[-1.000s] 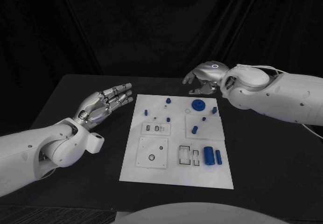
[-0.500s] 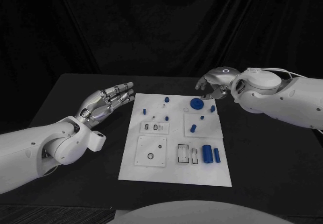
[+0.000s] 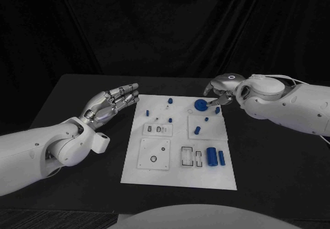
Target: Assemble the parts on the task board
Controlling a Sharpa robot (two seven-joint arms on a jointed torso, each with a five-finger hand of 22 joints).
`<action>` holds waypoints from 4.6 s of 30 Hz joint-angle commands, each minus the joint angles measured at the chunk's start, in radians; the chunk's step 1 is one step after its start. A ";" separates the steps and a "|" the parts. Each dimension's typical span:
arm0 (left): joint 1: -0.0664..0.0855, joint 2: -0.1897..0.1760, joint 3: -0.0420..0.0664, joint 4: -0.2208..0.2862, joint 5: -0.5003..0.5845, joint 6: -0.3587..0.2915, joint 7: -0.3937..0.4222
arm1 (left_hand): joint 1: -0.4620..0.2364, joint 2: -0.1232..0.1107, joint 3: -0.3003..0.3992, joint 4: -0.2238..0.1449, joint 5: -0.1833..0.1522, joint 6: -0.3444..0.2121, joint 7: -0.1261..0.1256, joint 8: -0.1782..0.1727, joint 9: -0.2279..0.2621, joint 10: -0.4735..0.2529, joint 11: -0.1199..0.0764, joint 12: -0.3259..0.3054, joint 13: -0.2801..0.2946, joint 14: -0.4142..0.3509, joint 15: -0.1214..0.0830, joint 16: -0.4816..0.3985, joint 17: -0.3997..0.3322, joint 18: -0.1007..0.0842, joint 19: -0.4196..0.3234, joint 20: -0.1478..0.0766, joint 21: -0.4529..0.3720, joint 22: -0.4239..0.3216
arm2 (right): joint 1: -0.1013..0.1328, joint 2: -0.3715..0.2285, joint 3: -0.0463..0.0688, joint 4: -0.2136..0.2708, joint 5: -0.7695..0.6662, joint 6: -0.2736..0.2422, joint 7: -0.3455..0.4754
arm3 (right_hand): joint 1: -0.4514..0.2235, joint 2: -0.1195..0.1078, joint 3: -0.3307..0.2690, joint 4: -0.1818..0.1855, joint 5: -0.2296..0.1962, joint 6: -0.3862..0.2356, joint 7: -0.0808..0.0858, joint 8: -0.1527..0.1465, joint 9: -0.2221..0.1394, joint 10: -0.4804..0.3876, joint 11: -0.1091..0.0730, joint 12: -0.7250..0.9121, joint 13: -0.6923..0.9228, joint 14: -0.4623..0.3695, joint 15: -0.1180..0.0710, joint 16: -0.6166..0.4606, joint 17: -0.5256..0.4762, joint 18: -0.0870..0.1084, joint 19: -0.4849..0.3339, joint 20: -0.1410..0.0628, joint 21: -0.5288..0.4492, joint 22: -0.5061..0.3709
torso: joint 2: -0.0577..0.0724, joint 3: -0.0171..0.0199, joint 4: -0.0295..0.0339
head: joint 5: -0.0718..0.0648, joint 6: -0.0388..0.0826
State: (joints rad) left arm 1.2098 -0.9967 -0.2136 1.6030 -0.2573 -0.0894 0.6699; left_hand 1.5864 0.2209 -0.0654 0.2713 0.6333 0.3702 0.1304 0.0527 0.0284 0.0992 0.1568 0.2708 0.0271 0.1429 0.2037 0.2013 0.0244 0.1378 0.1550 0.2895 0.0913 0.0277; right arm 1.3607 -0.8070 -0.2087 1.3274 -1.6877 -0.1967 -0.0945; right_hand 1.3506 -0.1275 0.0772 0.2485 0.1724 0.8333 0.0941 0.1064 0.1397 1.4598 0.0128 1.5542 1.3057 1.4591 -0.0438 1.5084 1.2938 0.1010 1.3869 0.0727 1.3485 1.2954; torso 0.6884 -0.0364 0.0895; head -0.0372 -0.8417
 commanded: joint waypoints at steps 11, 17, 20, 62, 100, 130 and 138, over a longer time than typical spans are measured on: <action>-0.002 0.003 0.001 -0.001 0.000 0.015 0.011 | 0.014 -0.005 0.044 -0.013 0.013 0.007 -0.003 0.017 0.018 -0.007 0.000 0.003 0.012 -0.014 0.001 0.005 0.014 -0.060 0.009 0.004 0.014 0.009 | -0.020 0.033 0.001 -0.039 -0.005 -0.023 -0.027 | -0.017 0.013 0.008 0.016 0.012 0.010 0.008 0.003 0.021 0.111 0.004 0.017 0.265 0.112 0.003 0.062 0.277 -0.049 0.048 -0.002 0.057 0.151 | 0.002 0.0033 0.0044 | -0.007 0.000; -0.002 0.005 0.001 -0.002 0.000 0.016 0.010 | 0.014 -0.005 0.044 -0.013 0.013 0.007 -0.003 0.017 0.018 -0.007 0.000 0.003 0.012 -0.014 0.001 0.005 0.014 -0.060 0.009 0.004 0.014 0.009 | -0.024 0.052 0.001 -0.061 -0.005 -0.018 -0.022 | -0.013 0.022 0.014 0.009 0.075 0.013 0.010 0.001 0.025 0.111 0.006 0.017 0.265 0.112 0.005 0.062 0.277 -0.051 0.054 0.000 0.065 0.160 | 0.002 0.0041 0.0044 | -0.007 -0.003; -0.002 0.006 0.001 -0.003 0.000 0.017 0.010 | 0.014 -0.005 0.047 -0.013 0.013 0.005 -0.004 0.017 0.018 -0.007 0.000 0.002 0.012 -0.014 0.001 0.005 0.014 -0.061 0.009 0.004 0.014 0.009 | -0.027 0.060 0.001 -0.072 -0.005 -0.012 -0.021 | -0.011 0.023 0.015 0.005 0.086 0.015 0.010 0.001 0.026 0.111 0.006 0.017 0.265 0.112 0.005 0.062 0.277 -0.051 0.054 0.000 0.064 0.160 | 0.002 0.0046 0.0046 | -0.007 -0.004; -0.003 0.009 0.001 -0.007 0.000 0.027 0.007 | 0.015 -0.006 0.054 -0.015 0.013 0.001 -0.005 0.015 0.017 -0.008 0.001 0.001 0.012 -0.015 0.002 0.003 0.013 -0.062 0.008 0.004 0.013 0.009 | -0.057 0.100 0.001 -0.111 -0.005 -0.014 0.029 | 0.024 0.027 0.073 -0.062 0.316 0.152 -0.009 0.057 0.098 0.111 -0.010 0.017 0.265 0.112 -0.008 0.062 0.277 -0.053 0.061 -0.011 0.067 0.177 | 0.002 0.0039 0.0046 | -0.002 -0.017; -0.003 0.035 0.001 -0.029 0.000 0.051 -0.013 | 0.013 -0.009 0.068 -0.016 0.012 -0.005 -0.014 0.013 0.016 -0.007 0.013 0.003 0.013 -0.014 0.006 0.007 0.014 -0.065 0.007 0.003 0.012 0.008 | -0.013 0.249 0.001 -0.112 0.085 0.014 0.065 | 0.008 0.029 0.096 -0.061 0.341 0.183 -0.003 0.067 0.126 0.111 -0.002 0.017 0.265 0.112 -0.005 0.062 0.277 -0.059 0.079 -0.012 0.084 0.192 | 0.004 0.0028 0.0070 | 0.002 -0.030; -0.004 0.048 0.001 -0.039 0.000 0.059 -0.020 | 0.012 -0.008 0.073 -0.017 0.013 -0.006 -0.015 0.012 0.016 -0.007 0.015 0.003 0.013 -0.014 0.008 0.007 0.014 -0.065 0.006 0.003 0.011 0.008 | -0.030 0.336 0.001 -0.189 0.085 0.020 0.071 | -0.012 0.021 0.123 -0.075 0.249 0.018 0.017 -0.042 0.091 0.111 0.011 0.017 0.265 0.107 0.008 0.056 0.267 -0.047 0.047 0.003 0.037 0.173 | 0.002 0.0037 0.0061 | 0.000 -0.031; -0.004 0.047 0.001 -0.040 0.000 0.060 -0.025 | 0.012 -0.008 0.074 -0.017 0.013 -0.008 -0.015 0.012 0.016 -0.007 0.015 0.002 0.013 -0.015 0.008 0.007 0.014 -0.065 0.006 0.003 0.011 0.008 | -0.031 0.331 0.001 -0.183 0.085 0.011 0.074 | -0.023 0.026 0.115 -0.093 0.185 -0.450 -0.032 -0.065 -0.050 0.111 -0.027 0.017 0.265 0.094 -0.020 0.039 0.242 -0.038 0.029 -0.021 0.001 0.161 | 0.002 0.0035 0.0047 | 0.003 -0.031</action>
State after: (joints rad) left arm 1.2068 -0.9505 -0.2137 1.5623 -0.2576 -0.0424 0.6388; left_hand 1.5864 0.2208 -0.0435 0.2631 0.6333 0.3697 0.1299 0.0599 0.0284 0.0965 0.1615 0.2707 0.0271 0.1377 0.2090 0.2013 0.0245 0.1375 0.1549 0.2895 0.0913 0.0277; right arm 1.3321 -0.4738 -0.2078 1.1414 -1.6015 -0.1810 -0.0232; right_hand 1.3482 -0.1064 0.1903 0.1653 0.3661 0.4085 0.0612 0.0610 0.0971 1.4565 -0.0156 1.5541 1.3057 1.4635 -0.0627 1.5458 1.2938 0.1007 1.4250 0.0551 1.3725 1.2954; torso 0.6902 -0.0327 0.0950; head -0.0344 -0.8727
